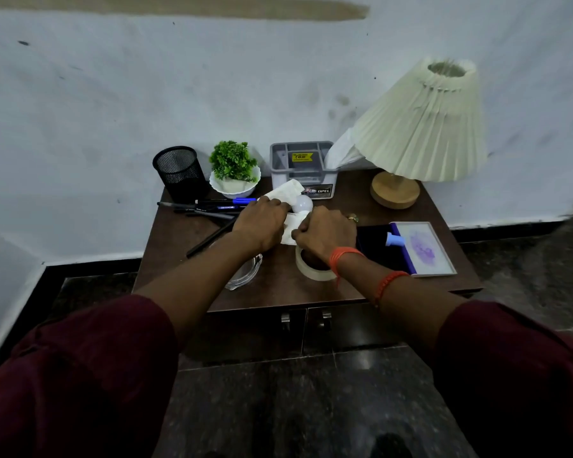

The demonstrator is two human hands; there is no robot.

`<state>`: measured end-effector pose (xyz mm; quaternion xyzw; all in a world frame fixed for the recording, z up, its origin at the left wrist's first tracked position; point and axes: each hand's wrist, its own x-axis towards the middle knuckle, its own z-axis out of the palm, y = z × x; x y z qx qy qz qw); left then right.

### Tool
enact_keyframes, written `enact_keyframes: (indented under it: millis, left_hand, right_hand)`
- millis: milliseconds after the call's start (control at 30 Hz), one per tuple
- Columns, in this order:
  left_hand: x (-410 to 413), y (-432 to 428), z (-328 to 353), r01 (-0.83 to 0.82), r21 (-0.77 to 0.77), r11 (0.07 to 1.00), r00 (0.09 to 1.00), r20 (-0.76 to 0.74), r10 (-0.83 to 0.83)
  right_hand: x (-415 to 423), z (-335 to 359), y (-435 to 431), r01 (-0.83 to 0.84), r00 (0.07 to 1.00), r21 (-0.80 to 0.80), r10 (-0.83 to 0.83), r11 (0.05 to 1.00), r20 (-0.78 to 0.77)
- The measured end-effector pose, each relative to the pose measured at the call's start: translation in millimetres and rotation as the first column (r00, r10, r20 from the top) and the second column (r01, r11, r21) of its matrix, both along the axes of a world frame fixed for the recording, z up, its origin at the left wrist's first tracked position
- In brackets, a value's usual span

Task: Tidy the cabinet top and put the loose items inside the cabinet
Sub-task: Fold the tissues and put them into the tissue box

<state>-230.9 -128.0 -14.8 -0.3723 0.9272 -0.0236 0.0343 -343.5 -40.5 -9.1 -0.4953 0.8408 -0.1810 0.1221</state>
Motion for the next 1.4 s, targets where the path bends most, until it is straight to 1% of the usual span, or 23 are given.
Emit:
enact_keyframes:
  millis: [200,367,433,633,733,833,900,967,1067,1133,1200,1300,1400]
  left_hand:
    - [-1.1,-4.4,-2.4,0.018,0.014,1.000,0.999,0.045,-0.018]
    - [-3.7,-4.0,-3.7,0.021,-0.033,0.999,0.995,0.098,-0.018]
    - [-3.9,-4.6,-4.1,0.023,-0.048,0.999,0.995,0.094,-0.019]
    - [-3.4,-6.0,-1.9,0.028,-0.072,0.997,0.999,0.028,-0.026]
    - [-1.7,-5.5,0.1,0.032,-0.060,0.998,0.999,-0.019,-0.033]
    - [2.1,-5.5,5.3,0.015,-0.025,1.000,0.992,-0.125,-0.018]
    - [4.9,-4.7,10.5,-0.021,0.034,0.999,0.978,-0.205,0.028]
    - [7.2,-4.0,16.2,-0.045,0.061,0.997,0.958,-0.280,0.061]
    - [10.3,-2.8,27.6,-0.078,0.092,0.993,0.885,-0.451,0.111]
    - [11.7,-2.4,36.0,-0.103,0.174,0.979,0.808,-0.559,0.184]
    - [12.0,-2.1,42.5,-0.129,0.289,0.949,0.702,-0.649,0.293]
    - [11.5,-0.8,48.7,-0.132,0.439,0.889,0.542,-0.718,0.436]
    - [11.7,-0.1,51.0,-0.103,0.546,0.831,0.432,-0.728,0.532]
  right_hand:
    - [0.8,-2.3,1.4,-0.005,0.999,-0.008,0.005,1.000,0.037]
    - [1.8,-4.2,3.0,0.004,0.998,-0.017,-0.003,1.000,0.065]
    - [1.6,-4.5,5.0,0.008,0.998,-0.023,-0.006,1.000,0.064]
    - [2.8,-4.8,7.9,0.014,0.997,-0.049,-0.011,0.999,0.075]
    - [2.5,-5.5,9.2,0.012,0.996,-0.065,-0.007,0.998,0.084]
    - [1.5,-4.5,11.4,0.012,0.995,-0.086,-0.003,0.996,0.099]
    - [1.9,-3.1,12.5,0.018,0.993,-0.108,-0.006,0.994,0.115]
    - [2.3,-0.3,13.4,0.031,0.990,-0.135,-0.012,0.990,0.140]
    - [2.2,6.5,15.2,0.061,0.988,-0.221,-0.027,0.973,0.154]
    - [2.2,13.6,16.8,0.086,0.979,-0.265,-0.032,0.960,0.202]
    - [0.6,18.3,15.4,0.128,0.951,-0.274,-0.040,0.953,0.305]
    - [-0.2,26.0,10.7,0.198,0.868,-0.281,-0.035,0.939,0.496]
    - [1.7,33.9,4.8,0.254,0.758,-0.253,-0.030,0.933,0.652]
